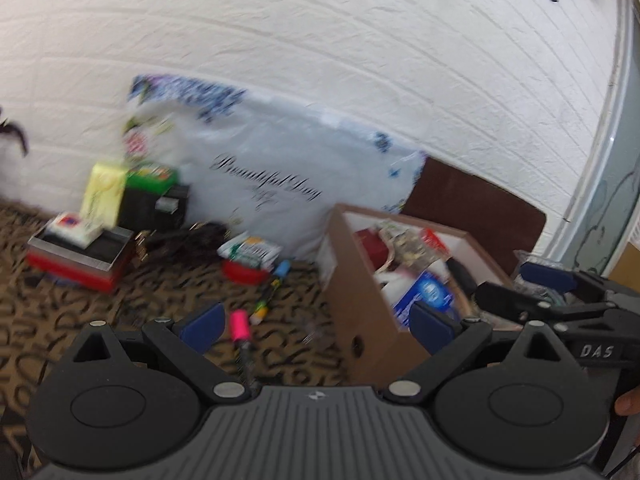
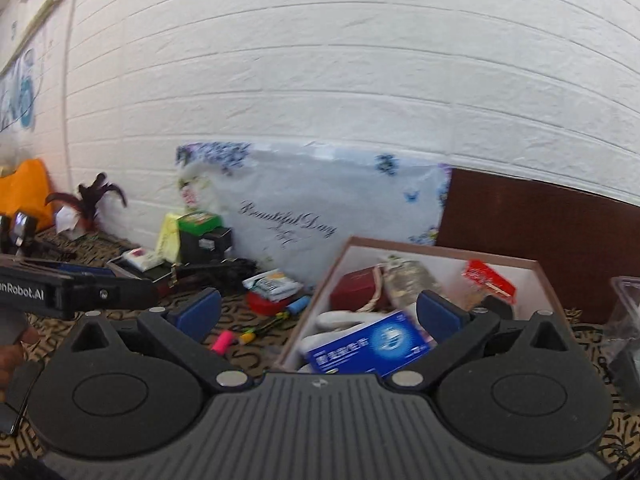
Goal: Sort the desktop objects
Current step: 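Withdraw both tools from the box and move toward the pink marker and green clip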
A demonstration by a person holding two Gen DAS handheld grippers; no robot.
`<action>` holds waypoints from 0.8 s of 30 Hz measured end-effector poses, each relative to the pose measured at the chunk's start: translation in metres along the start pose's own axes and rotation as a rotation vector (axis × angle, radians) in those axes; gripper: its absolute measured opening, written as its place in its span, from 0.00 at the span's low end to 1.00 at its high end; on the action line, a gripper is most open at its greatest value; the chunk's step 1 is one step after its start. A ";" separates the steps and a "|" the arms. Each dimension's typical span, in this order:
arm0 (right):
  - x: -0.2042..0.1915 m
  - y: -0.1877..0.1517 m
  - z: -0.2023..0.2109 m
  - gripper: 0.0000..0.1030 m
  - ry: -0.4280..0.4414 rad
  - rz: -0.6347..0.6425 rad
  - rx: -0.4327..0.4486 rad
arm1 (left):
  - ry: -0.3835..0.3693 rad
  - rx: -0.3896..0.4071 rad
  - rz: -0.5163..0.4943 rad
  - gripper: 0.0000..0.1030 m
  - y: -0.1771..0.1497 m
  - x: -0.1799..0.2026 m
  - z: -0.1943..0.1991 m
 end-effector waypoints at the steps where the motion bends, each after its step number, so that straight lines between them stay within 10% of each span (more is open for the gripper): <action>1: -0.007 -0.003 0.000 0.98 0.007 0.013 -0.001 | 0.019 -0.006 0.011 0.98 -0.007 -0.009 0.001; 8: -0.042 -0.045 -0.012 0.98 0.085 0.022 -0.086 | 0.147 -0.113 0.047 0.92 -0.066 -0.061 -0.012; 15: -0.057 -0.085 -0.030 0.86 0.143 -0.044 -0.213 | 0.156 -0.198 0.002 0.60 -0.093 -0.067 -0.038; 22: -0.068 -0.089 -0.042 0.82 0.158 -0.041 -0.238 | 0.133 -0.233 -0.066 0.54 -0.102 -0.059 -0.051; 24: -0.069 -0.089 -0.047 0.80 0.163 -0.045 -0.245 | 0.138 -0.238 -0.100 0.32 -0.105 -0.058 -0.054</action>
Point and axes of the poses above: each gripper's, at about its wrist camera, not at the fingertips, and z roughly against the way its jaws point, x to its right, y to its top, the point moved 5 cm from there along -z, roughly the way its jaws point, and after that the axes turned 5 degrees about z, right-handed, at the moved point
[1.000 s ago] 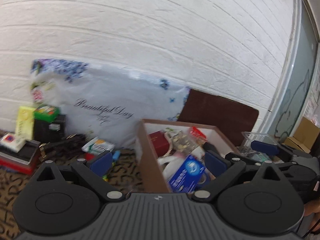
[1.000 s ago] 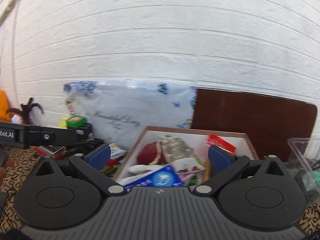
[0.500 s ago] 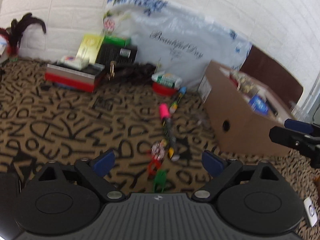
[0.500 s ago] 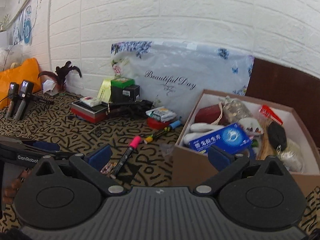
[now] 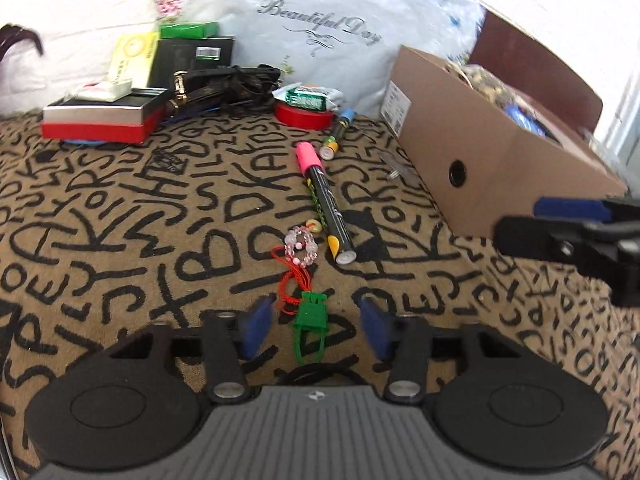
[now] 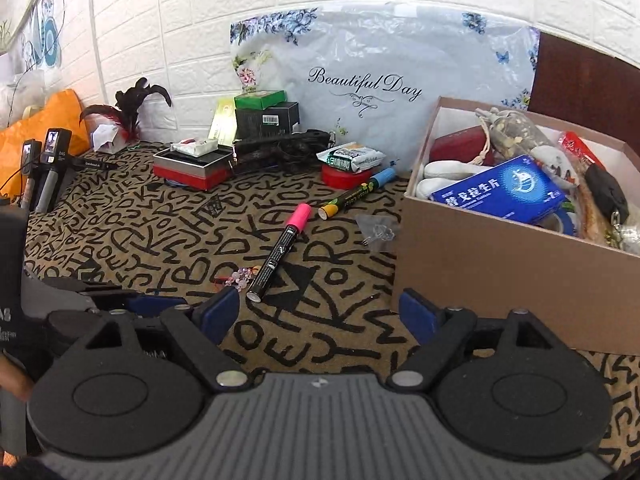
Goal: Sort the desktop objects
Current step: 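Withdraw both tools from the box and move toward the pink marker and green clip, then grasp the green clip with the left tool while the right tool grasps the pink marker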
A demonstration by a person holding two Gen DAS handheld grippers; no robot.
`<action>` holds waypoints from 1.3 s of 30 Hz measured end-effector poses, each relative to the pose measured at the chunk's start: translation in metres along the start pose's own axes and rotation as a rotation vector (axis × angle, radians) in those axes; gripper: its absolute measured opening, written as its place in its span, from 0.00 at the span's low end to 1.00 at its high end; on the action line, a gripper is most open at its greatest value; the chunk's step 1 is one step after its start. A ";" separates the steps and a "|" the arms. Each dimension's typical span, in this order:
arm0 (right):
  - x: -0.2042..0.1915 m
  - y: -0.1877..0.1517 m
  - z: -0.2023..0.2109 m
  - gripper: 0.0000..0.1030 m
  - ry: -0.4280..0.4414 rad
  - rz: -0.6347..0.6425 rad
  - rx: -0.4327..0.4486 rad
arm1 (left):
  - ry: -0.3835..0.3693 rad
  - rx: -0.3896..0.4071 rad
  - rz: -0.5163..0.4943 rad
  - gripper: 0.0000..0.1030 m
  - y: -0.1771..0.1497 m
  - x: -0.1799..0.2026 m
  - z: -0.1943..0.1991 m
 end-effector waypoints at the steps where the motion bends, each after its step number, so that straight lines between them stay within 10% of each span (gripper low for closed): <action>1: -0.001 0.000 -0.003 0.79 0.005 0.000 -0.006 | 0.014 0.004 -0.016 0.27 -0.001 0.000 -0.001; 18: -0.024 0.004 -0.058 0.55 0.037 0.037 -0.076 | 0.110 0.033 0.040 0.18 0.005 -0.044 0.018; 39: -0.038 0.028 -0.151 0.26 -0.027 0.041 -0.096 | 0.031 0.041 0.022 0.21 0.001 -0.050 0.006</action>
Point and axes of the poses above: each gripper's, at about its wrist camera, not at the fingertips, and z roughly against the way its jaws point, x to its right, y to its top, the point moved 5 cm from there along -z, roughly the way its jaws point, and after that the axes turned 5 degrees about z, right-handed, at the moved point
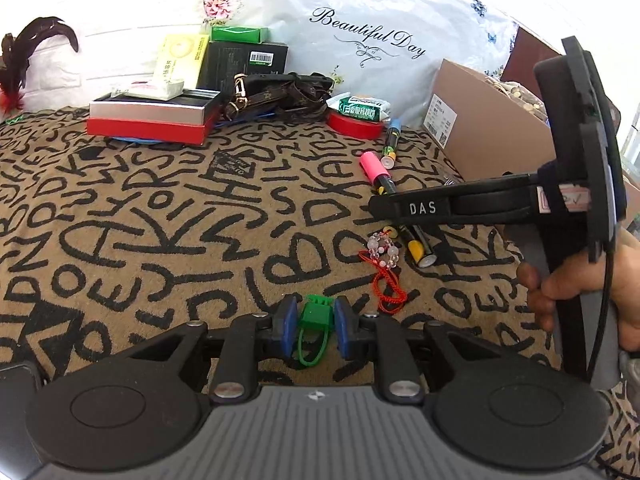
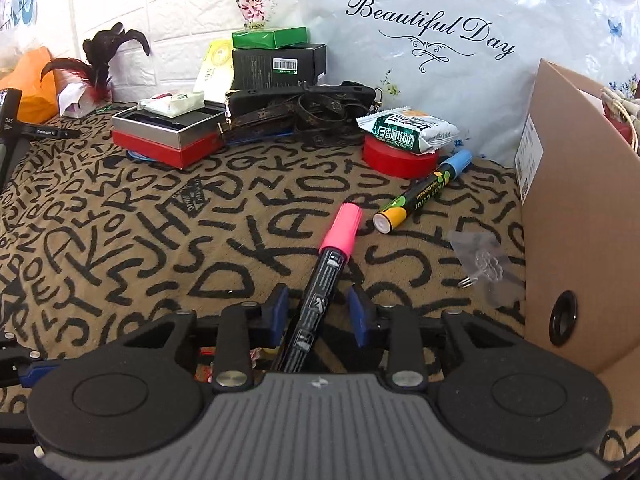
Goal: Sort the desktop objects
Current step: 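Grasp the green clip with the left tool while the right tool grasps the pink marker, then lift the pink marker with the right tool toward the cardboard box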
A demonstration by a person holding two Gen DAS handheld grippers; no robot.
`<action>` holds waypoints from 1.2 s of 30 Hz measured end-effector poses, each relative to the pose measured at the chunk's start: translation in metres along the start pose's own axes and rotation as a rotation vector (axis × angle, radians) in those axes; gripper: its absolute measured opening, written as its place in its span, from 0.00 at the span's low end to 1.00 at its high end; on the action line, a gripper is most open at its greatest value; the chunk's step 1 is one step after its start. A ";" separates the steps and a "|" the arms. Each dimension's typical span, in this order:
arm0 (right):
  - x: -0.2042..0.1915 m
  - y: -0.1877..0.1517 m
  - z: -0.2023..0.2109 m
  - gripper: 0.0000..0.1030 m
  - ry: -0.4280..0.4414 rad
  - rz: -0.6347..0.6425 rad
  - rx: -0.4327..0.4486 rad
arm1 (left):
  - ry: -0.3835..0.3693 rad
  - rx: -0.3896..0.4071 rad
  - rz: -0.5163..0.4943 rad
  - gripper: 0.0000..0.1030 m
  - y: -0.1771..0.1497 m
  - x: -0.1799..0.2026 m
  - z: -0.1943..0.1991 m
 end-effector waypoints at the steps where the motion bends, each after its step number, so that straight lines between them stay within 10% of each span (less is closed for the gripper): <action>1: 0.001 0.000 0.000 0.19 -0.001 -0.005 0.001 | 0.002 0.004 -0.012 0.21 -0.001 0.001 0.000; 22: 0.015 -0.003 0.094 0.13 0.113 -0.109 0.140 | -0.061 0.019 0.072 0.18 0.013 0.019 0.036; 36: 0.085 -0.011 0.191 0.13 0.046 -0.222 0.343 | -0.263 0.150 0.017 0.18 0.086 0.122 0.061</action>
Point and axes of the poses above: each gripper's, at about its wrist camera, not at the fingertips, and z roughly against the way its jaws point, x to its right, y to its top, the point moved 5 cm from there along -z, roughly the way its jaws point, and after that the axes turned 5 degrees about z, right-handed, at the moved point
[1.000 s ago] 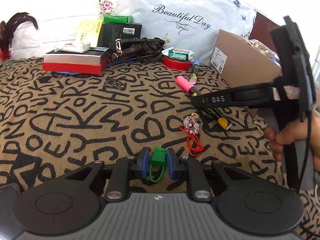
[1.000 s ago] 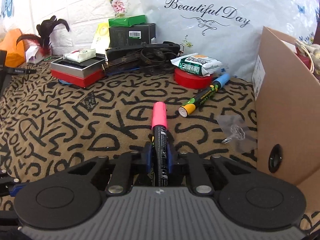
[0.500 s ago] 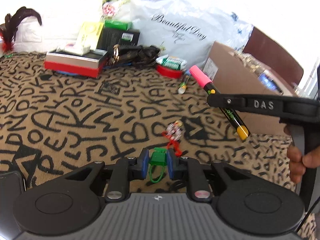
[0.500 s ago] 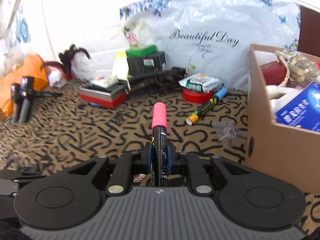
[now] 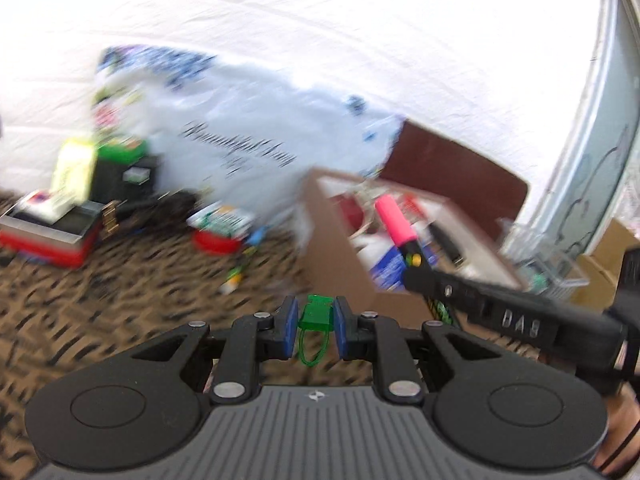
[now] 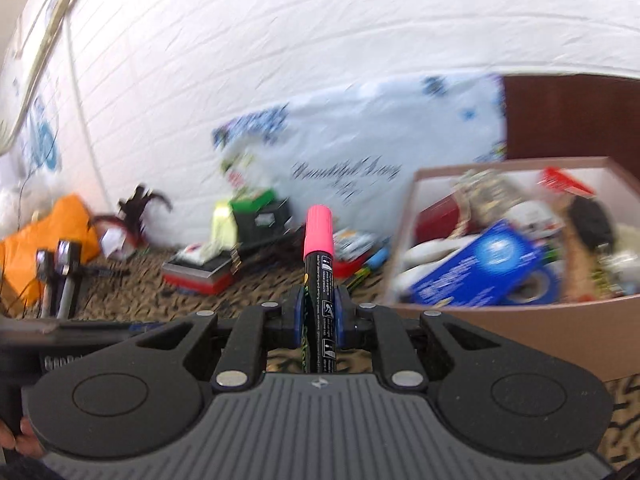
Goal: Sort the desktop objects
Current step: 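Lift the pink marker with the right tool toward the cardboard box, then lower the pink marker and green clip into the cardboard box and open both tools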
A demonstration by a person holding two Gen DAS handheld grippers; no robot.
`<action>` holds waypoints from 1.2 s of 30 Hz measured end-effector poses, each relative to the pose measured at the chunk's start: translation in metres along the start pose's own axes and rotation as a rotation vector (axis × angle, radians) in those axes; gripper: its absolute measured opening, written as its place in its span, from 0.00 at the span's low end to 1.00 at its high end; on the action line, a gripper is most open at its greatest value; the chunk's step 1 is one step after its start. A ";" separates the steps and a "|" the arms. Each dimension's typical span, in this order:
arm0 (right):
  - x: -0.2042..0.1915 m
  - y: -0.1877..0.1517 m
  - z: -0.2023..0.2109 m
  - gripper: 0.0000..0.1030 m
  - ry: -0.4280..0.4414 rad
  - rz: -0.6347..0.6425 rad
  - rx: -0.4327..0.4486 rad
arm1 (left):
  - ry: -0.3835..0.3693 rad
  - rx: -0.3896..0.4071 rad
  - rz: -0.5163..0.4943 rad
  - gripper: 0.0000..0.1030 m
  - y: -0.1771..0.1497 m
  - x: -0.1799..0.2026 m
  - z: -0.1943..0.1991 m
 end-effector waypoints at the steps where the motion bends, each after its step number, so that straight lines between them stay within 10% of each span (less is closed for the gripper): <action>1: 0.008 0.003 0.005 0.13 -0.014 -0.006 0.014 | -0.017 0.005 -0.009 0.18 0.005 0.011 -0.005; 17: 0.165 0.028 0.051 0.13 -0.325 -0.141 0.124 | -0.266 -0.067 -0.009 0.18 0.050 0.138 -0.126; 31: 0.239 0.019 0.003 0.13 -0.421 -0.184 0.039 | -0.260 -0.109 -0.059 0.18 0.044 0.151 -0.206; 36: 0.243 0.017 -0.006 0.18 -0.414 -0.167 0.035 | -0.235 -0.071 -0.082 0.77 0.043 0.148 -0.204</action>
Point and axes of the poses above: each gripper's, at about its wrist camera, not at the fingertips, and z roughly against the way its jaws point, x to its right, y to its top, the point moved 5 cm from there along -z, roughly the way its jaws point, and after that the axes turned 5 degrees about z, right-handed, at the moved point
